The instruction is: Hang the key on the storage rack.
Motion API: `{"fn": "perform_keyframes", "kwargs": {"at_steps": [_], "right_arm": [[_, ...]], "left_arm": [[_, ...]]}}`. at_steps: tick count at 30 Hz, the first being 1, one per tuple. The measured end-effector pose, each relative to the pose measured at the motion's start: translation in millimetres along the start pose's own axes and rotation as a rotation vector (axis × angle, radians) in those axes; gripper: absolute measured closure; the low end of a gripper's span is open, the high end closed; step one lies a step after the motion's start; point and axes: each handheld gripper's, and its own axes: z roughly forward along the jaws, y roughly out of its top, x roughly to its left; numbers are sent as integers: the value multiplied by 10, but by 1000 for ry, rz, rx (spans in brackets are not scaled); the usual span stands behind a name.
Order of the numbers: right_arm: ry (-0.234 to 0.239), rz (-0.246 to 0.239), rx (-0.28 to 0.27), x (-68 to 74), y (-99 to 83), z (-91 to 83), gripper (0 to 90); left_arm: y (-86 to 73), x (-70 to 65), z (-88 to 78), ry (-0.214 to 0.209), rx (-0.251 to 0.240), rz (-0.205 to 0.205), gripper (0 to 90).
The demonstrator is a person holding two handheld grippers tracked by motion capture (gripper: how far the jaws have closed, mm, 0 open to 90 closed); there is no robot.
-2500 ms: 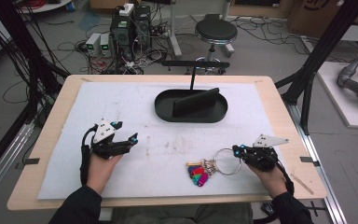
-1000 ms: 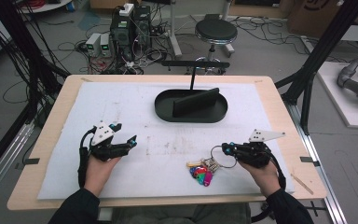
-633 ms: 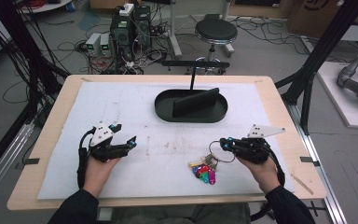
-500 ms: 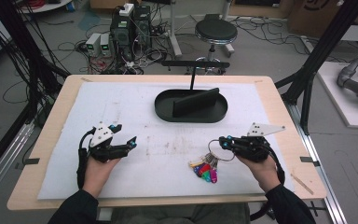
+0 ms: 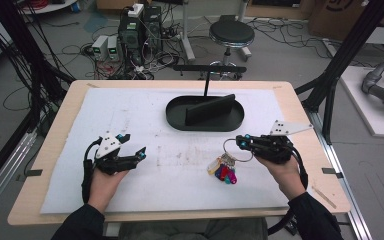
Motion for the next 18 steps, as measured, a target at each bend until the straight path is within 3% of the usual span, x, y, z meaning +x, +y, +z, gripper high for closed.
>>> {"fn": "perform_keyframes", "kwargs": {"at_steps": [18], "right_arm": [[0, -20, -60, -182, 245, -68, 877]], "left_arm": [[-4, 5, -3, -9, -5, 0, 265]]}}
